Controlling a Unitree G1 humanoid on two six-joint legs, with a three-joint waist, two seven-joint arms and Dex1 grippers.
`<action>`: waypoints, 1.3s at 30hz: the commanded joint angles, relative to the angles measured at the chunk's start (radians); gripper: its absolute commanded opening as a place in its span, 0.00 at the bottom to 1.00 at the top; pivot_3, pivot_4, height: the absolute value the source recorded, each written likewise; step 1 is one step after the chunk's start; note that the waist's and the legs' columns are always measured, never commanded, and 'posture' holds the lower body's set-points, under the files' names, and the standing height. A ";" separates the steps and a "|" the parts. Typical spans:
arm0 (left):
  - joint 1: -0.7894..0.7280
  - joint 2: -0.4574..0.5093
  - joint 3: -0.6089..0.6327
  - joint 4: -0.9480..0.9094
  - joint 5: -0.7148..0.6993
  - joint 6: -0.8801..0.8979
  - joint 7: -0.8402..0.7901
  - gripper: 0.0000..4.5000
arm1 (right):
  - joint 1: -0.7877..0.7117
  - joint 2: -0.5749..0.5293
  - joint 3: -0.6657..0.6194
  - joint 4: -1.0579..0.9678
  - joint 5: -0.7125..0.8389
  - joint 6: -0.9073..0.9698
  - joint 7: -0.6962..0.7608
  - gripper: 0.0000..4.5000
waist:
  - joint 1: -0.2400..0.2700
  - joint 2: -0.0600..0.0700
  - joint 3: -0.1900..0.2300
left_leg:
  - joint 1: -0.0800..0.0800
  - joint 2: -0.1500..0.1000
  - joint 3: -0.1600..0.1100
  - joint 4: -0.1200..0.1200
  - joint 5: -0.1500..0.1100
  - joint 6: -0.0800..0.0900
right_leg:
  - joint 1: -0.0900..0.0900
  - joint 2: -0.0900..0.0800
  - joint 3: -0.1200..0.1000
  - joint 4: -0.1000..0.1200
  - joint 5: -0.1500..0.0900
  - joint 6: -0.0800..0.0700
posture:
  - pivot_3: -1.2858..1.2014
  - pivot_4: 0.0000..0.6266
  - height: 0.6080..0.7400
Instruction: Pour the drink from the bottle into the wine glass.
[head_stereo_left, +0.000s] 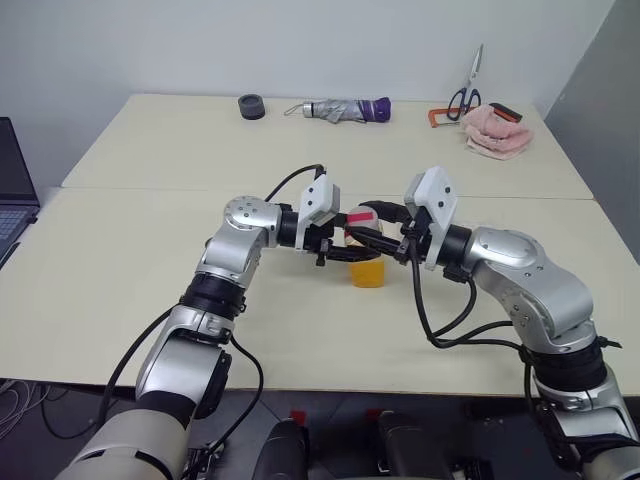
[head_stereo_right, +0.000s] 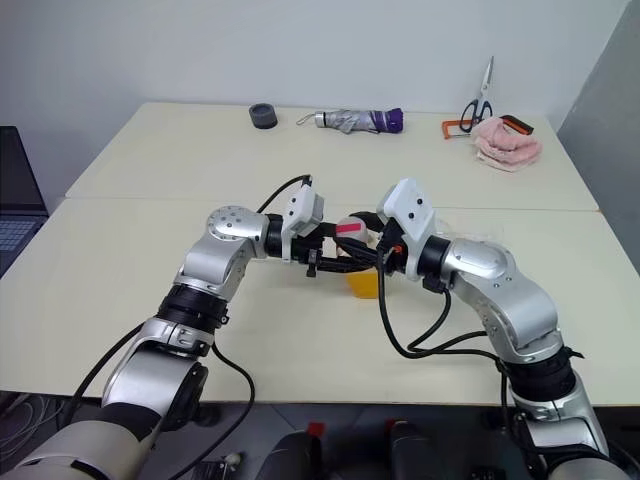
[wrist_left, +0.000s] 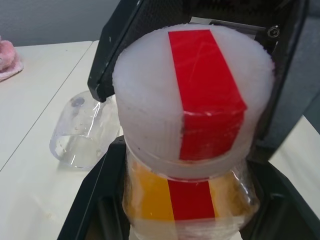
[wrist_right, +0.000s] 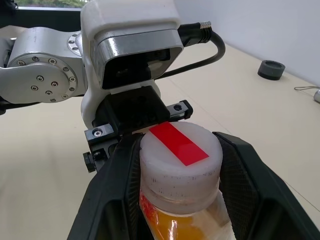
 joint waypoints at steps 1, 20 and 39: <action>-0.012 -0.003 0.003 -0.017 -0.003 -0.007 0.002 0.48 | 0.009 0.027 -0.051 -0.050 0.009 -0.111 0.009 0.41 | 0.000 0.000 0.000 | 0.000 0.000 0.000 0.000 0.000 0.000 | 0.000 0.000 0.000 0.000 0.000 0.000 | 0.52 0.24 1.00; -0.001 0.001 0.001 -0.031 0.000 -0.001 0.002 0.48 | 0.054 0.007 -0.107 -0.112 0.084 -0.051 -0.020 0.39 | 0.000 0.000 0.000 | 0.000 0.000 0.000 0.000 0.000 0.000 | 0.000 0.000 0.000 0.000 0.000 0.000 | 0.52 0.24 1.00; 0.009 0.021 0.017 -0.048 -0.013 0.014 0.032 0.48 | 0.551 -0.136 -0.331 0.043 -0.098 -0.212 -0.101 0.39 | -0.002 0.000 0.000 | 0.002 0.000 0.002 0.000 0.000 0.000 | 0.001 0.000 0.002 0.000 0.000 0.000 | 0.52 0.24 1.00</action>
